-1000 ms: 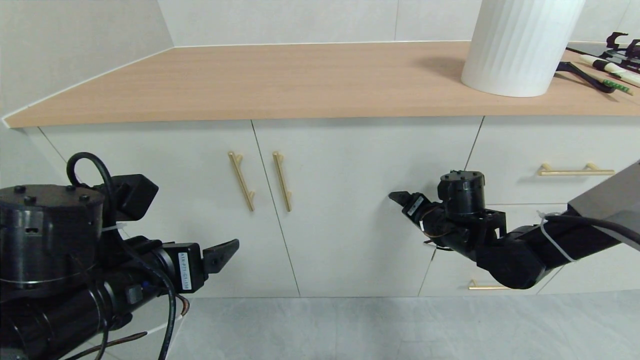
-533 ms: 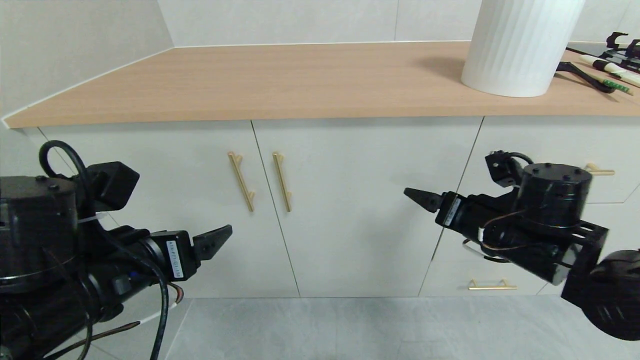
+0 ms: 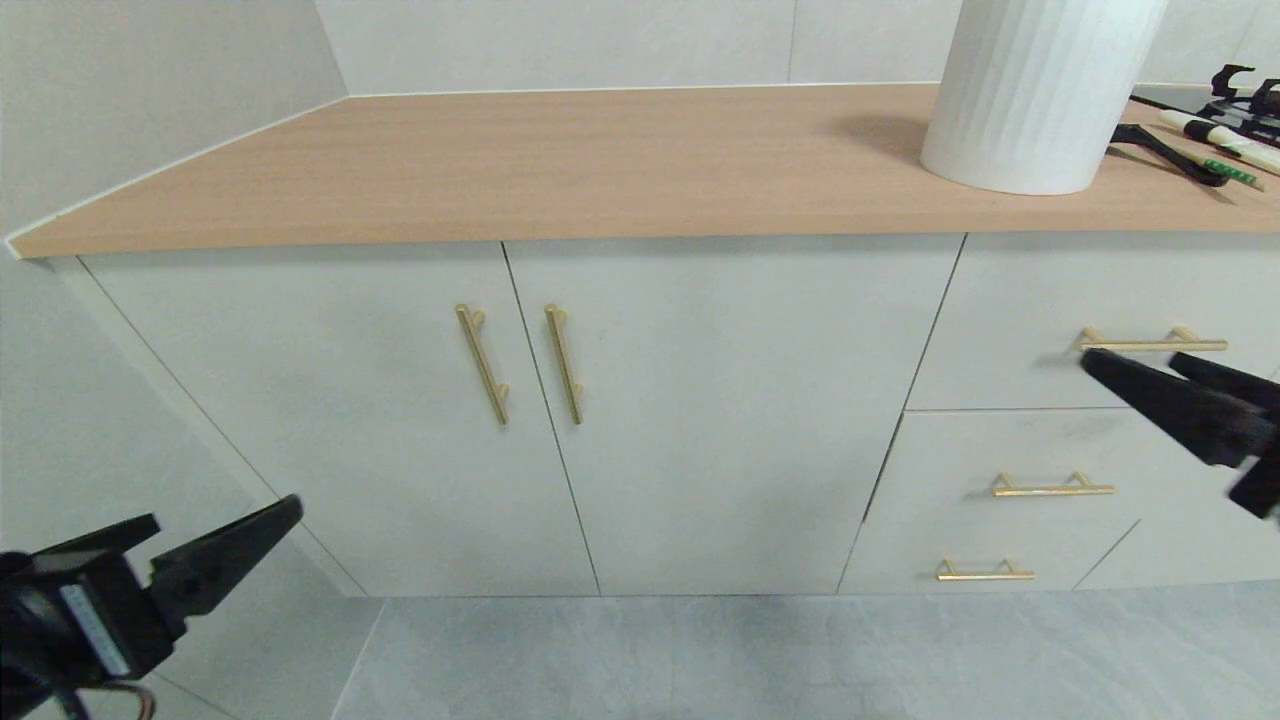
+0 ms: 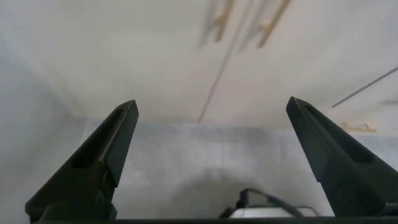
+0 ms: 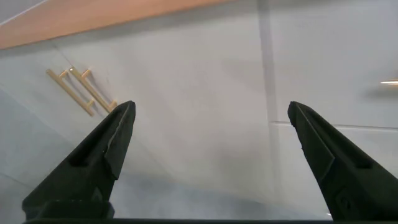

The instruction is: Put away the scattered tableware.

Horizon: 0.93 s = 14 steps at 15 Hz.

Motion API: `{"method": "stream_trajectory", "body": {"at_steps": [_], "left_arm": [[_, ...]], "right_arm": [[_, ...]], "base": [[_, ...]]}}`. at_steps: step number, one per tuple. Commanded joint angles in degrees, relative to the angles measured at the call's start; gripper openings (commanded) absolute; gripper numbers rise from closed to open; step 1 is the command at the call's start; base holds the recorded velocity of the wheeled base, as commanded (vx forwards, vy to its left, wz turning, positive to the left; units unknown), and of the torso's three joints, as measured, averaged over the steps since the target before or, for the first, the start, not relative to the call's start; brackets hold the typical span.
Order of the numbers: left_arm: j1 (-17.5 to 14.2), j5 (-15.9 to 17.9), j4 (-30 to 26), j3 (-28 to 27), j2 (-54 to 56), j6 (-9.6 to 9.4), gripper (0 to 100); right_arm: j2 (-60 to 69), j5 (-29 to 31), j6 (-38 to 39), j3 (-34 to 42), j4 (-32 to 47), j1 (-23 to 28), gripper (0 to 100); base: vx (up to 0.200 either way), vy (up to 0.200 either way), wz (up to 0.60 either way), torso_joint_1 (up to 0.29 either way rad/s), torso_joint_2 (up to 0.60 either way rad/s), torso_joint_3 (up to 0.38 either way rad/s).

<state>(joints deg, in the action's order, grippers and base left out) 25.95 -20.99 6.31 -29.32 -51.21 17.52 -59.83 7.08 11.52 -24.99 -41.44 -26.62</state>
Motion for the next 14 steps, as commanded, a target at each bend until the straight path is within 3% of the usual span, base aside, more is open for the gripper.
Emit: {"method": "stream_trajectory", "body": {"at_steps": [1, 3, 4, 7, 9, 12, 13, 14], "left_arm": [[-3.81, -0.01, -5.52, 1.81, 12.89, 0.06, 100], [-6.09, -0.01, -10.71, 1.63, 20.19, -0.12, 100], [-7.23, -0.01, -13.08, 1.54, 23.26, -0.2, 100], [-10.49, 0.07, -22.05, 1.81, 33.28, -3.28, 100], [-13.65, 0.25, -24.86, 1.98, 37.41, -3.46, 100], [-16.02, 0.34, -25.65, 4.71, 41.28, -4.07, 100], [-19.19, -0.1, -25.39, 9.72, 45.94, -7.5, 100], [-19.36, -0.63, -25.39, 10.86, 45.76, -7.67, 100]], "right_arm": [[29.6, 0.48, -5.02, 1.79, 21.92, 7.29, 100], [39.09, -2.25, -9.06, 1.79, 32.21, 15.81, 100], [42.25, -3.04, -9.15, 1.35, 34.58, 17.22, 100], [52.1, -2.16, -10.29, 1.26, 42.4, 21.61, 100], [56.49, -1.46, -12.31, 1.44, 45.74, 25.57, 100], [59.74, -1.37, -14.07, 1.7, 47.32, 26.8, 100], [59.74, 2.59, -15.91, 3.19, 47.41, 26.8, 100], [59.74, 3.55, -15.91, 4.07, 47.32, 26.8, 100]], "base": [[0.0, 0.0, 0.0, 0.0, 0.0, 0.0], [0.0, 0.0, 0.0, 0.0, 0.0, 0.0], [0.0, 0.0, 0.0, 0.0, 0.0, 0.0], [0.0, 0.0, 0.0, 0.0, 0.0, 0.0], [0.0, 0.0, 0.0, 0.0, 0.0, 0.0], [0.0, 0.0, 0.0, 0.0, 0.0, 0.0], [0.0, 0.0, 0.0, 0.0, 0.0, 0.0], [0.0, 0.0, 0.0, 0.0, 0.0, 0.0]]}}
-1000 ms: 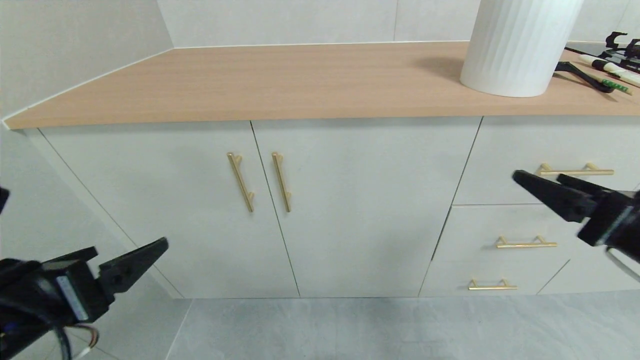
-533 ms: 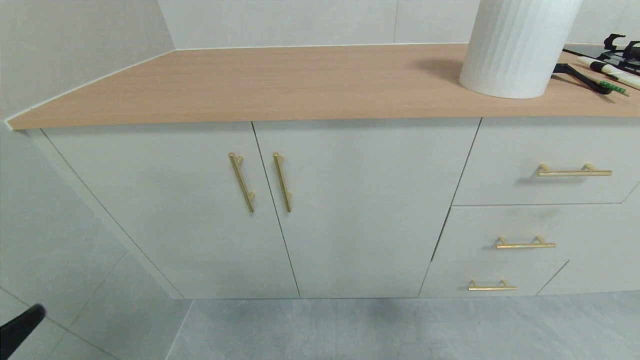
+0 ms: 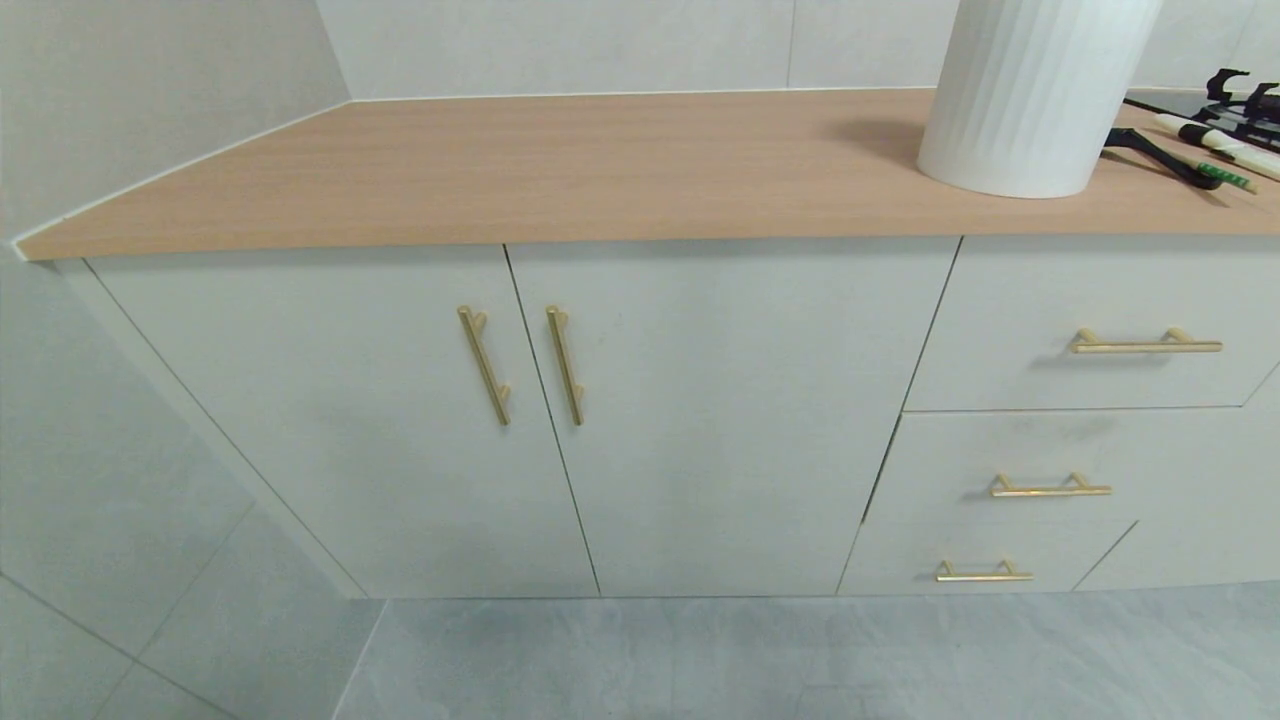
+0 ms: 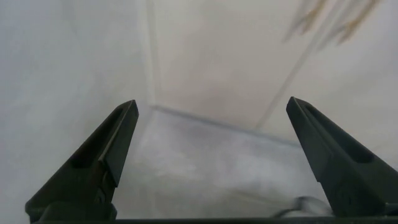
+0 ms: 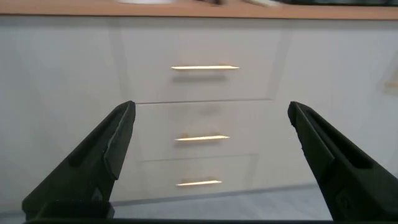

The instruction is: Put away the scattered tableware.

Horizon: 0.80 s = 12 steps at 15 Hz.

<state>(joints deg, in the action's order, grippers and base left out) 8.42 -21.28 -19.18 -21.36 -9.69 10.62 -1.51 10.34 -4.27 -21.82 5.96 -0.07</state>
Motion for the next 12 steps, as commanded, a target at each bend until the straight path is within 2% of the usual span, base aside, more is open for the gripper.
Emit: {"method": "stream_trajectory", "body": {"at_steps": [1, 2, 3, 4, 5, 6, 7, 8, 9, 10, 12], "left_arm": [[-1.92, -2.71, 2.04, 7.56, 4.15, -0.6, 100], [-1.92, -3.24, 4.67, 10.72, 4.15, -0.77, 100], [-1.92, -5.7, 8.8, 14.85, 4.15, -0.86, 100], [-2.27, -7.63, 13.38, 18.02, 4.07, -1.92, 100], [-4.73, -7.72, 16.63, 19.07, 4.42, -3.5, 100], [-7.46, -7.28, 16.89, 19.34, 6.62, -7.37, 100], [-9.3, -7.1, 17.42, 19.6, 8.9, -12.46, 100], [-9.21, -7.98, 18.82, 20.22, 8.72, -11.76, 100], [-9.13, -7.81, 19.44, 20.57, 8.99, -9.74, 100], [-8.78, -5.87, 19.53, 20.57, 9.69, -9.65, 100], [-8.78, 0.45, 19.53, 20.57, 9.69, -11.85, 100]], "right_arm": [[1.42, 2.93, -0.13, 5.47, -0.42, 0.25, 100], [1.42, 5.31, -0.13, 8.55, -1.83, 0.25, 100], [1.42, 8.82, -0.13, 13.03, -4.99, 0.25, 100], [1.42, 11.28, -0.13, 17.43, -9.48, 0.25, 100], [1.42, 12.16, -0.3, 21.65, -14.4, 0.25, 100], [1.42, 12.25, -0.22, 21.82, -14.84, 0.25, 100], [1.42, 12.34, 0.05, 21.82, -14.31, 0.25, 100], [1.42, 12.51, 0.14, 21.82, -13.52, 0.25, 100], [1.42, 12.51, 1.45, 21.82, -10.09, 0.25, 100], [1.42, 12.34, 2.77, 21.82, -8.25, 0.25, 100], [1.42, 11.72, 1.45, 21.82, -9.04, 0.25, 100]], "base": [[0.0, 0.0, 0.0, 0.0, 0.0, 0.0], [0.0, 0.0, 0.0, 0.0, 0.0, 0.0], [0.0, 0.0, 0.0, 0.0, 0.0, 0.0], [0.0, 0.0, 0.0, 0.0, 0.0, 0.0], [0.0, 0.0, 0.0, 0.0, 0.0, 0.0], [0.0, 0.0, 0.0, 0.0, 0.0, 0.0], [0.0, 0.0, 0.0, 0.0, 0.0, 0.0], [0.0, 0.0, 0.0, 0.0, 0.0, 0.0], [0.0, 0.0, 0.0, 0.0, 0.0, 0.0], [0.0, 0.0, 0.0, 0.0, 0.0, 0.0], [0.0, 0.0, 0.0, 0.0, 0.0, 0.0]]}}
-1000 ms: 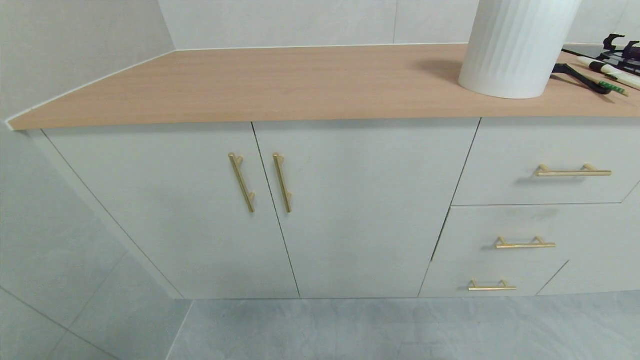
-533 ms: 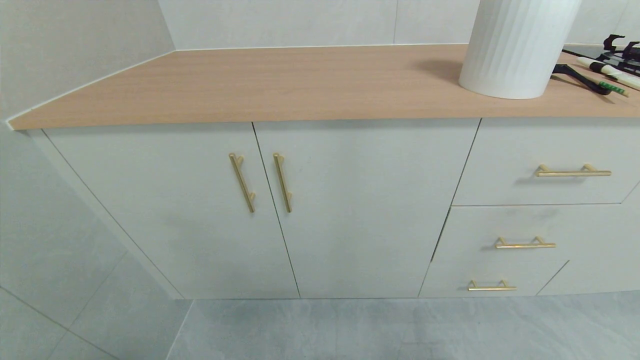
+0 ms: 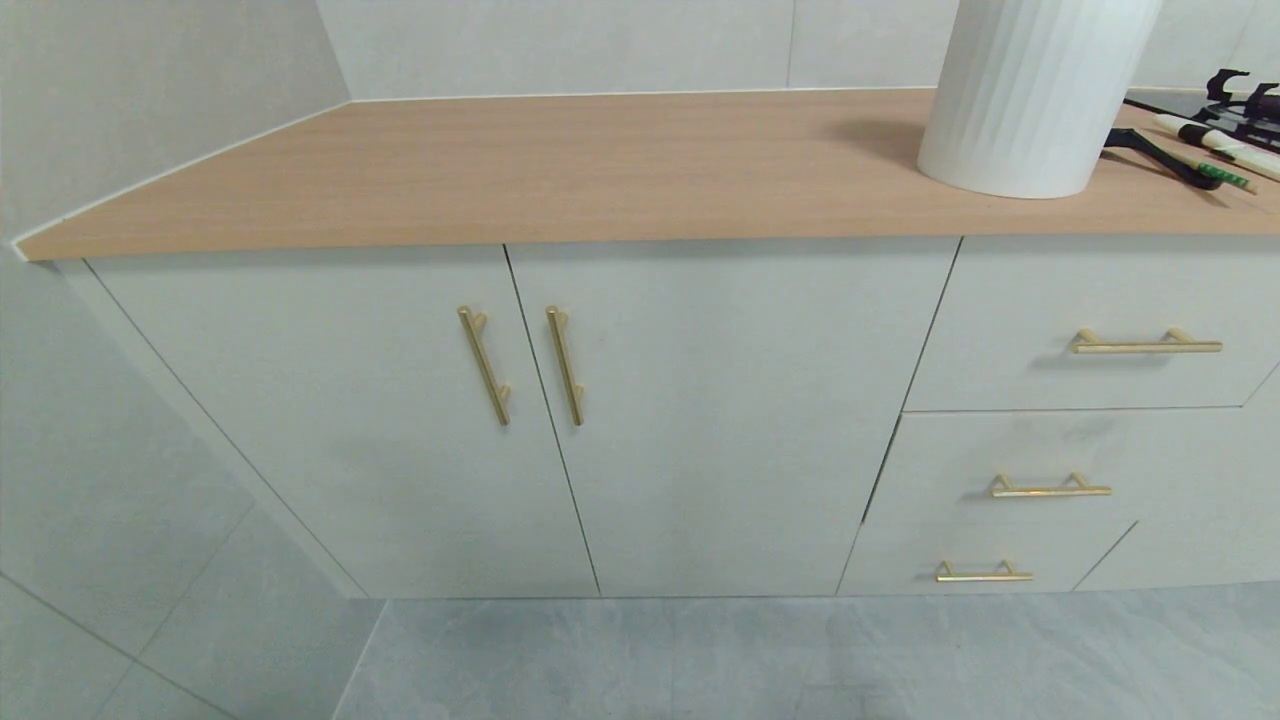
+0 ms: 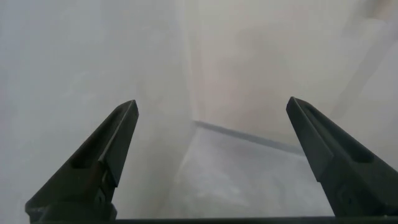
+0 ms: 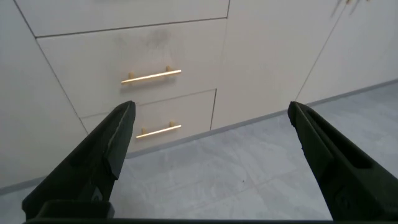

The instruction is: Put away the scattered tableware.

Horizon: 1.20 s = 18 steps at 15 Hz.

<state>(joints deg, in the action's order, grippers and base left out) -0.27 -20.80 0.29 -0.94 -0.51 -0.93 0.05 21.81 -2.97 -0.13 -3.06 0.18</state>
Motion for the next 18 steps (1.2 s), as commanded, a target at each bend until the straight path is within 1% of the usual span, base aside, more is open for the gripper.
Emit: {"method": "stream_trajectory", "body": {"at_steps": [1, 2, 3, 4, 5, 6, 7, 8, 9, 18], "left_arm": [[-0.08, 10.07, 0.15, 0.24, 0.51, -1.45, 100], [-0.08, 13.06, 0.23, 0.24, 0.51, -1.36, 100], [-0.08, 18.16, 0.23, 0.24, 0.51, -1.01, 100], [-0.08, 19.83, -0.47, 0.76, 0.51, -1.27, 100], [0.0, 20.71, -0.56, 0.85, 0.51, -1.18, 100], [0.0, 20.71, -0.38, 0.94, 0.51, -0.83, 100], [0.0, 20.71, -0.38, 0.85, 0.51, 0.4, 100], [0.0, 20.71, -0.38, 0.85, 0.51, 0.4, 100], [0.0, 20.71, -0.38, 0.85, 0.51, 0.75, 100], [0.0, 20.71, -0.38, 0.94, 0.51, 0.75, 100]], "right_arm": [[-0.14, -4.32, -3.0, 0.13, -0.19, -0.09, 100], [-0.14, -6.43, -3.18, 0.13, -0.28, -0.09, 100], [-0.14, -11.26, -3.09, 0.13, -0.28, -0.09, 100], [-0.14, -12.93, -3.0, 0.13, -0.28, -0.09, 100], [-0.22, -14.87, -2.83, 0.13, -0.19, -0.09, 100], [-0.75, -23.65, -1.07, 0.13, 2.97, -0.09, 100], [-1.63, -23.13, -0.1, 0.13, 3.41, -0.27, 100], [-1.63, -23.13, -0.1, 0.13, 3.41, -0.27, 100], [-0.14, -23.04, 1.66, 0.13, 3.06, -0.18, 100], [-0.14, -22.69, 1.74, 0.13, 2.97, -0.18, 100]], "base": [[0.0, 0.0, 0.0, 0.0, 0.0, 0.0], [0.0, 0.0, 0.0, 0.0, 0.0, 0.0], [0.0, 0.0, 0.0, 0.0, 0.0, 0.0], [0.0, 0.0, 0.0, 0.0, 0.0, 0.0], [0.0, 0.0, 0.0, 0.0, 0.0, 0.0], [0.0, 0.0, 0.0, 0.0, 0.0, 0.0], [0.0, 0.0, 0.0, 0.0, 0.0, 0.0], [0.0, 0.0, 0.0, 0.0, 0.0, 0.0], [0.0, 0.0, 0.0, 0.0, 0.0, 0.0], [0.0, 0.0, 0.0, 0.0, 0.0, 0.0]]}}
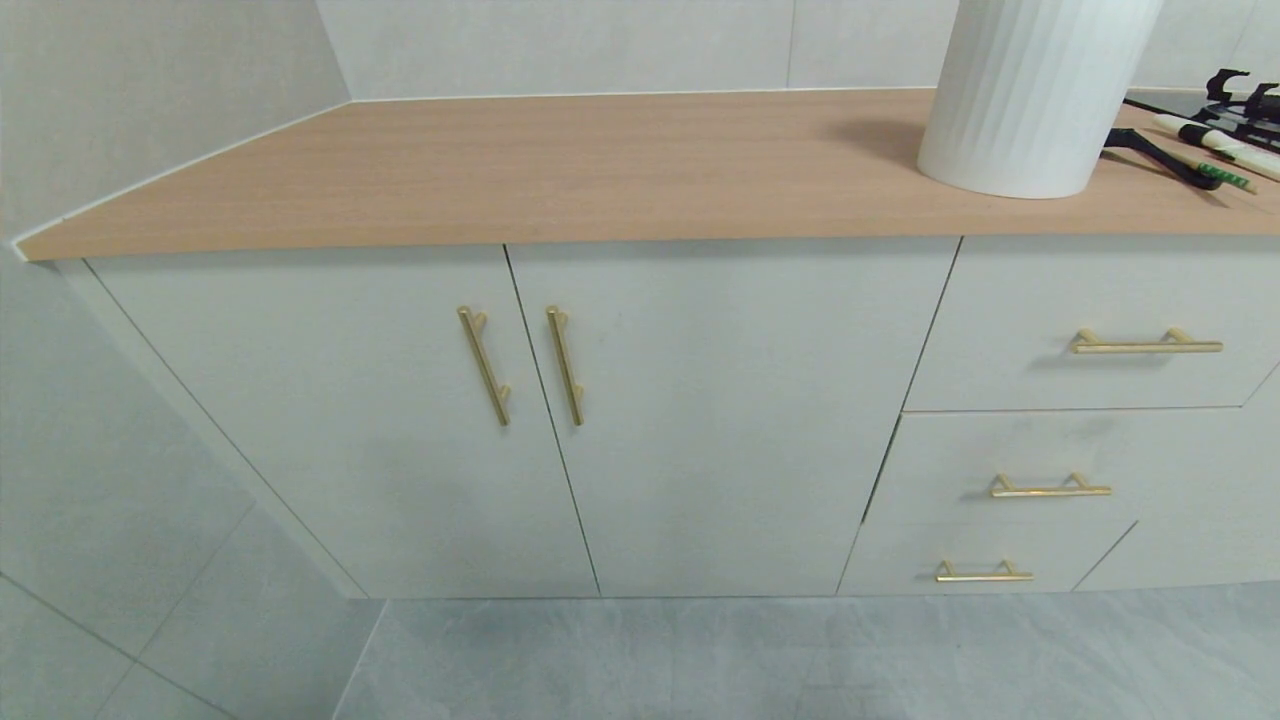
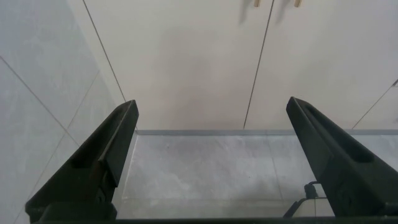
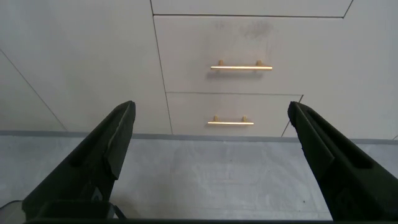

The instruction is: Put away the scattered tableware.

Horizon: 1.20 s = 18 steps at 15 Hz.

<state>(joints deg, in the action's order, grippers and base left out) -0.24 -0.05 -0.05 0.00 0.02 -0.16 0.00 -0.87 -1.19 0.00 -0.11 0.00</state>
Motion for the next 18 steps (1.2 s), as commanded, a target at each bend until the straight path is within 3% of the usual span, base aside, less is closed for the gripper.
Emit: {"method": "stream_trajectory", "body": {"at_steps": [1, 7, 18], "left_arm": [[-0.02, -0.04, -0.04, 0.0, -0.02, -0.02, 100], [-0.02, -0.04, -0.04, -0.09, -0.02, -0.19, 100], [-0.02, -0.04, -0.04, -0.09, -0.02, -0.19, 100]], "right_arm": [[-0.09, -0.01, -0.04, 0.0, 0.02, 0.0, 100], [-0.09, -0.01, 0.05, 0.0, 0.02, 0.0, 100], [-0.09, -0.01, -0.04, 0.0, 0.02, 0.0, 100]], "base": [[0.0, 0.0, 0.0, 0.0, 0.0, 0.0], [0.0, 0.0, 0.0, 0.0, 0.0, 0.0], [0.0, -0.2, 0.0, 0.004, 0.0, 0.003]]}}
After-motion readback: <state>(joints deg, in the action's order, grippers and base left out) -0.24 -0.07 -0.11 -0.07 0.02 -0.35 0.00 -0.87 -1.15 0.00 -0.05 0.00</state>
